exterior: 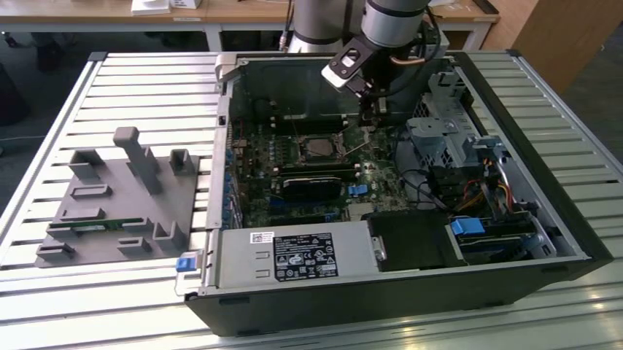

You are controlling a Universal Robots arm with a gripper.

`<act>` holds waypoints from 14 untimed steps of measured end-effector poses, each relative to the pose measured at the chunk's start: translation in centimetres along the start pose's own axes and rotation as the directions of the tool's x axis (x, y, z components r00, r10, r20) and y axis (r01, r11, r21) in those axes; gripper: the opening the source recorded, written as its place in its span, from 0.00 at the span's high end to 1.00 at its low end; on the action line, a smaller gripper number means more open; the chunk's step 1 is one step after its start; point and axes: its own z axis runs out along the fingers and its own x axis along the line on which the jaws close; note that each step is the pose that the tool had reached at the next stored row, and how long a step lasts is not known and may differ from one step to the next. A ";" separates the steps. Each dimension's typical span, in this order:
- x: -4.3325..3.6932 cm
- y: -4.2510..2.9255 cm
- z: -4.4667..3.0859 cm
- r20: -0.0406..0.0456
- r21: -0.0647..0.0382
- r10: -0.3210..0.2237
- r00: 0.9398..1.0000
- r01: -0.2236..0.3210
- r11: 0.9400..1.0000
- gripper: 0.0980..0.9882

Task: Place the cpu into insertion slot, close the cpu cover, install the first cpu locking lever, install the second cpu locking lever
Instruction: 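Close the cpu cover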

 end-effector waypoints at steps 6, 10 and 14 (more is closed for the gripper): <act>-0.01 0.41 0.13 0.000 0.000 0.000 1.000 0.000 1.000 0.99; -0.01 0.80 0.17 0.000 0.000 0.000 1.000 0.000 1.000 0.99; -0.02 1.11 0.24 0.001 0.000 0.000 1.000 0.000 1.000 0.99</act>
